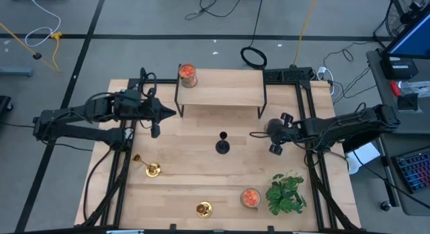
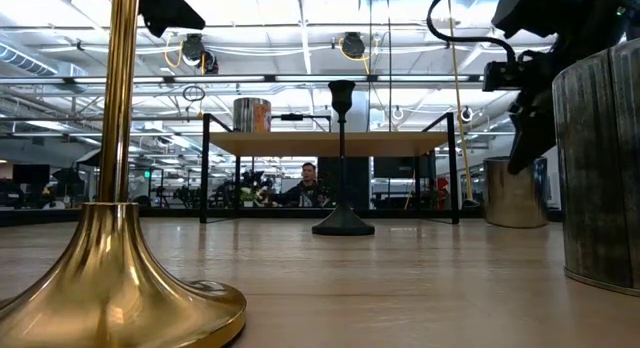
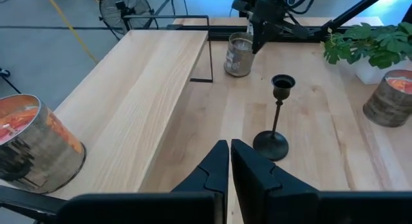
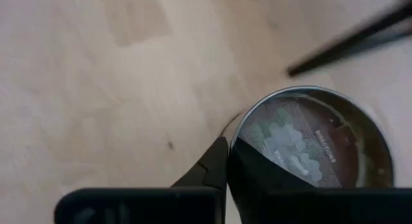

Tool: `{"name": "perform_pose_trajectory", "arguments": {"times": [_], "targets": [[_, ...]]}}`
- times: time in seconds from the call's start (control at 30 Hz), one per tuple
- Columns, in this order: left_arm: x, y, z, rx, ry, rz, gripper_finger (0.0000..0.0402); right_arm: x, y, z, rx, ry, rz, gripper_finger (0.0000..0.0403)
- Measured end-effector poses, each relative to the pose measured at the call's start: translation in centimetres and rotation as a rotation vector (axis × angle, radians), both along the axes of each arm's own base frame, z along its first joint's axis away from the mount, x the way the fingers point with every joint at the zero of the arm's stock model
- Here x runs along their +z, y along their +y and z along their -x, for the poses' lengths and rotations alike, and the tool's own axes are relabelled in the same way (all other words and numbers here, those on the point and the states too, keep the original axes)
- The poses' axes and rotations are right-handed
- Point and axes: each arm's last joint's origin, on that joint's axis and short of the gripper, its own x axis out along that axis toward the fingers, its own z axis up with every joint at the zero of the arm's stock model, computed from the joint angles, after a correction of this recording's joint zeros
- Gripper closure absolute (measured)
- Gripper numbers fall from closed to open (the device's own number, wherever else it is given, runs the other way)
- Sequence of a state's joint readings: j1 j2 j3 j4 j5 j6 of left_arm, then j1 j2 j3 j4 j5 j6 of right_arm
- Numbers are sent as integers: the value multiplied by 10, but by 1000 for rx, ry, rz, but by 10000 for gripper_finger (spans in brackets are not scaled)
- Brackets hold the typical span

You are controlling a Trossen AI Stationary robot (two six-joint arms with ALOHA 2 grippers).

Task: Pick & Place candle stick holders
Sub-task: Align the brown scented candle with the other scented candle

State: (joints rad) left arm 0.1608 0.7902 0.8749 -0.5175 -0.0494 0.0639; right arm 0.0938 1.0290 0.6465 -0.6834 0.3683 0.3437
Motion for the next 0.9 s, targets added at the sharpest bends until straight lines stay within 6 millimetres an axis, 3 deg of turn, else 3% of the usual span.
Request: {"name": "perform_pose_trajectory", "arguments": {"times": [0.13,0.37,0.57,0.7,0.9], "targets": [[0,0,0,1,-1,3,376,9,4,-6,67,-96,-51,398],[0,0,0,-3,0,4,376,43,9,-20,141,-283,-164,400],[0,0,0,-3,0,4,376,79,18,-46,323,-624,-279,401],[0,0,0,-11,4,-12,376,107,21,-59,462,-773,-231,402],[1,0,-1,-10,-8,-14,376,146,18,-93,546,-759,-91,402]]}}
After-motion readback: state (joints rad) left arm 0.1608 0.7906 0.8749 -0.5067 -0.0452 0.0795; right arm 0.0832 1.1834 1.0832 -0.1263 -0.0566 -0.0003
